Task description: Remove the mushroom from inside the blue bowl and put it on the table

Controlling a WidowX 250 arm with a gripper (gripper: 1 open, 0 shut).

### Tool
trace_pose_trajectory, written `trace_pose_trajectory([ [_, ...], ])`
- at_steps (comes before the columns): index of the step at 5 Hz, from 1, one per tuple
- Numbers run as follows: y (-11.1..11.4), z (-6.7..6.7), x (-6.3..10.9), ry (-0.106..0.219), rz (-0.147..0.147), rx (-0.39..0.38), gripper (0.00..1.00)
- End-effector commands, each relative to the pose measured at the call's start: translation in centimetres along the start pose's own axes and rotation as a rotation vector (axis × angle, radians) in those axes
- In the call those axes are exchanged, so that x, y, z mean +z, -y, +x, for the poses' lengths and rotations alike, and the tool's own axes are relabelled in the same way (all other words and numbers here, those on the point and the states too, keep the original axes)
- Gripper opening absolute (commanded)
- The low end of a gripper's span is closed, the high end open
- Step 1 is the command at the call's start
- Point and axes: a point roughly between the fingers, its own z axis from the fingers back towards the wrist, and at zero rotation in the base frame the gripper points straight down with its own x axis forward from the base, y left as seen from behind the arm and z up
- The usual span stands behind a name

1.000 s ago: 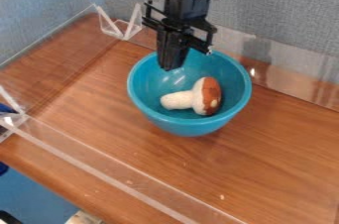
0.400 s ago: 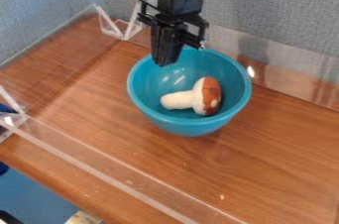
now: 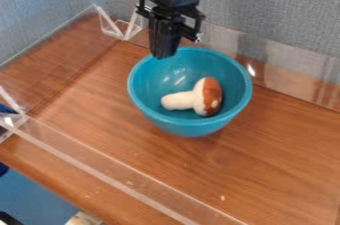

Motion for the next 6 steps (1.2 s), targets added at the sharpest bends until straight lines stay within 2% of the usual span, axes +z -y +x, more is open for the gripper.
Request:
trace_pose_trajectory([
  [1,-0.7,0.2,2.4,0.08,0.028,-0.018,1.0],
  [2,-0.7,0.3,2.4,0.084,0.028,-0.04,1.0],
  [6,0.9,2.2,0.3,0.075,0.026,-0.134,1.0],
])
